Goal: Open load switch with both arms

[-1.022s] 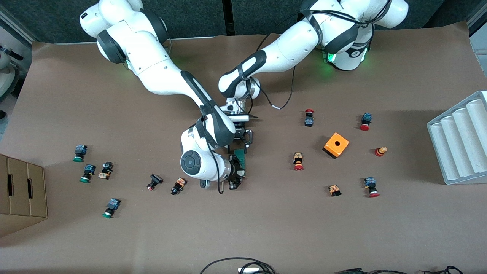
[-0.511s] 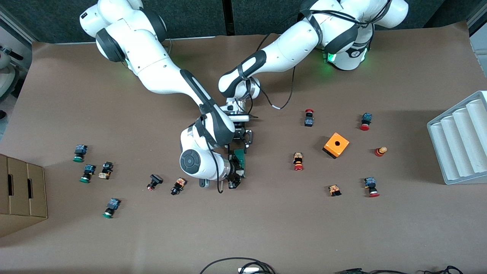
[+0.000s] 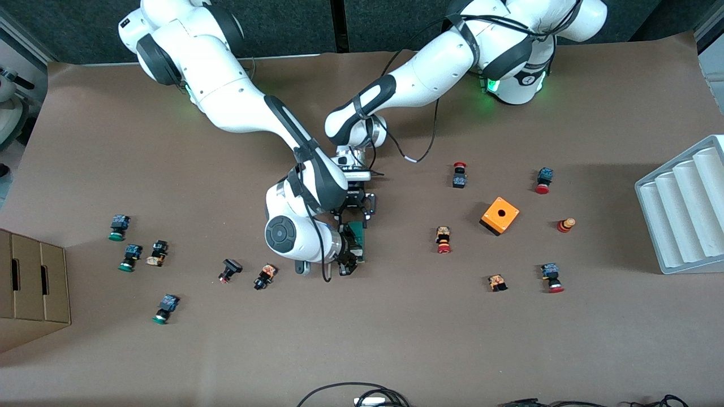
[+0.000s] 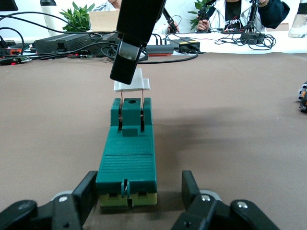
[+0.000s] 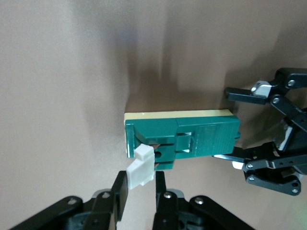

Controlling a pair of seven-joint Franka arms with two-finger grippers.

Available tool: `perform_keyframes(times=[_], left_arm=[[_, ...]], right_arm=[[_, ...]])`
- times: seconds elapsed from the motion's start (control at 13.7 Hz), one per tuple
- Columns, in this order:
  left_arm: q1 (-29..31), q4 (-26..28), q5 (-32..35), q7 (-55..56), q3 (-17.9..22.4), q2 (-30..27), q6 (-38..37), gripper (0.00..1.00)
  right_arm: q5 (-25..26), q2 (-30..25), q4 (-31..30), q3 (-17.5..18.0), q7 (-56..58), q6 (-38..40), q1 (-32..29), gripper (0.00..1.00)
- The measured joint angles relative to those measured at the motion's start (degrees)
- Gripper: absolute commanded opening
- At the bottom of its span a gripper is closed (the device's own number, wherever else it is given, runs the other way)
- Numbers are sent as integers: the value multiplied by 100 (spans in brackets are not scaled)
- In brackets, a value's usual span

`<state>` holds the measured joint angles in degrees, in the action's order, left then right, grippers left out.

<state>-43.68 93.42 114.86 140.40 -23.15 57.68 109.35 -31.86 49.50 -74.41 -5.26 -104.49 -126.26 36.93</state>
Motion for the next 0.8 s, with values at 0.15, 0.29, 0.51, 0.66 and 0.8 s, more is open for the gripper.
perform_keyframes(times=[0.15,0.29,0.51,0.66,0.8], left_arm=[[0,0,0,-1,1,0,0,77],[0,0,0,-1,1,0,0,77],[0,-1,0,-6,1,0,0,77],[0,-2,0,-7,1,0,0,77],[0,-2,0,-7,2,0,0,77]], right_arm=[[33,-49,-87,46,15,3,1,30],[81,-54,-108,76,16,4,3,30],[95,-92,-155,82,19,5,4,30],[108,-148,-203,86,21,24,4,30],[151,-194,-229,90,21,107,4,30]])
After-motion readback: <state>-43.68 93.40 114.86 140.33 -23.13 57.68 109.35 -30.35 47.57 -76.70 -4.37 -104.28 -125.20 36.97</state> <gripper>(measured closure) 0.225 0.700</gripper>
